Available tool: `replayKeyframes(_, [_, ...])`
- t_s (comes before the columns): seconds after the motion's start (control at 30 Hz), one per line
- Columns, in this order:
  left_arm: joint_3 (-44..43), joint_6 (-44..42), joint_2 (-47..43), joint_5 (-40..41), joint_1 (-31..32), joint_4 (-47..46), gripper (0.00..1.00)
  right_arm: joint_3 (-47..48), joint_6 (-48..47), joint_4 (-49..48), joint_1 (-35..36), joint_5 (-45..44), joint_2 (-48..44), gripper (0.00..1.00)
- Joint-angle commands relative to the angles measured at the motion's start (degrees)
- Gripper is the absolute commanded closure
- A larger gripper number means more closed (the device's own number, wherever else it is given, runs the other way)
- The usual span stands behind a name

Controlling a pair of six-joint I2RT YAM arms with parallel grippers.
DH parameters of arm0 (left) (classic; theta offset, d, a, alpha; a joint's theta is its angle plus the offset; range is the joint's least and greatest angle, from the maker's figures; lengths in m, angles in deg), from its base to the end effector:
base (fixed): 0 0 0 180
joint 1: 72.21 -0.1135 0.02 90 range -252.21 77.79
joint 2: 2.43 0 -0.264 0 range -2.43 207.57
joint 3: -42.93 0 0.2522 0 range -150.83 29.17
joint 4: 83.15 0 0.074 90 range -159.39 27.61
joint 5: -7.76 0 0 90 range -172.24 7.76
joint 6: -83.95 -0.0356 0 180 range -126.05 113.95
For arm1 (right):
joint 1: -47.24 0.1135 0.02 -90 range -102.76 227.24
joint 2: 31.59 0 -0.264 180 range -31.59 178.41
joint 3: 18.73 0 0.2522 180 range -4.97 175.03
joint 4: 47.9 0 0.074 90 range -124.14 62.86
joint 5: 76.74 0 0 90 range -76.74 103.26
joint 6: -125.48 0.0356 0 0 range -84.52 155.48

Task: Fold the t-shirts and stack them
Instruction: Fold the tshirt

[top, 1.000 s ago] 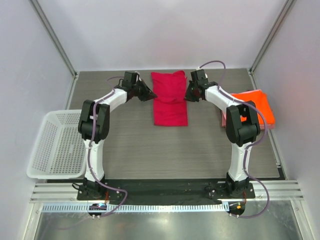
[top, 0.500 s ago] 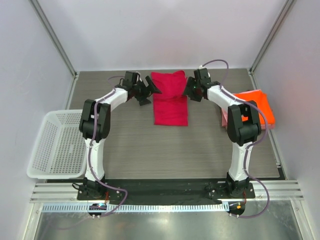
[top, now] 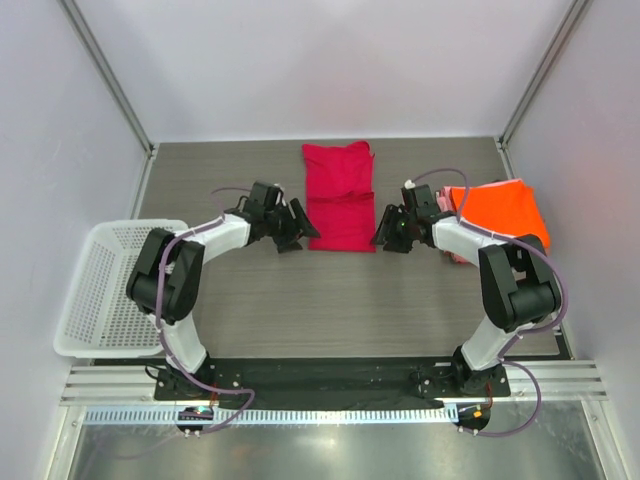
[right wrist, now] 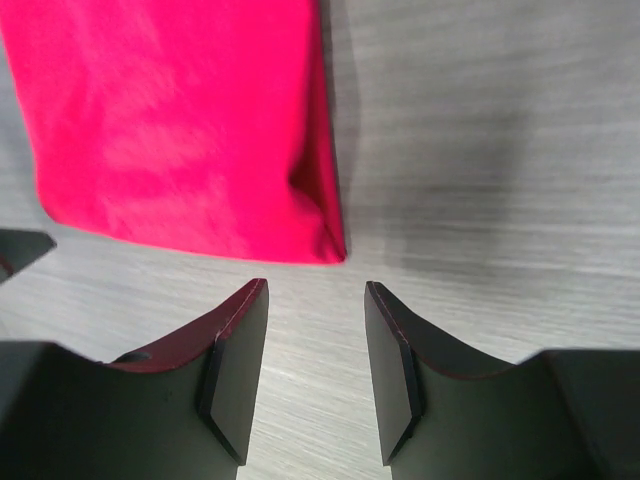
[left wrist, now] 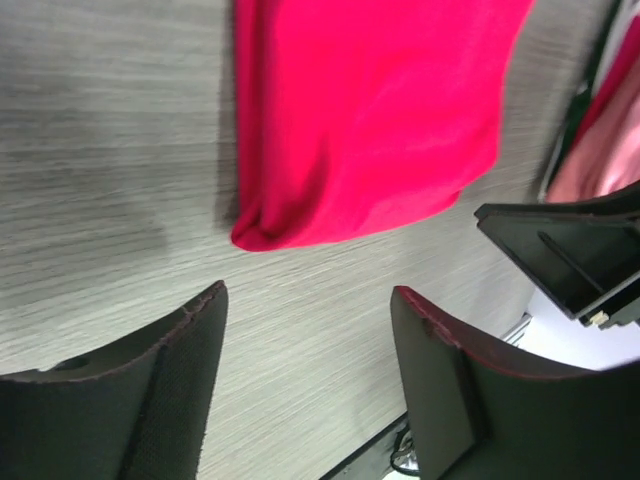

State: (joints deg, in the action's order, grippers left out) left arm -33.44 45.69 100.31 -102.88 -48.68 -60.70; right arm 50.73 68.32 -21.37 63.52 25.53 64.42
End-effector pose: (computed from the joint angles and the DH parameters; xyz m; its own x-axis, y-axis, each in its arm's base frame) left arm 0.3387 -0.1612 0.1782 -0.8878 -0.4149 -0.1994 -0.1787 0.7099 -0.6813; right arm 0.3229 0.1022 0.1763 -0.8598 0.3010 -0.4126 0.0831 0.8795 0.4685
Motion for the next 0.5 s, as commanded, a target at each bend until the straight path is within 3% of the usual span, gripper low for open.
replayKeyframes(0.0, [0.6,0.5,1.1,-1.1,0.1,-4.1,0.35,-1.6,-0.8,-4.3,0.3,3.4,-1.4,0.51])
replayKeyframes(0.47, [2.8,2.0,3.3,-1.4,0.5,-7.5,0.44,-0.7,0.1,-6.4,1.5,0.9,6.0,0.58])
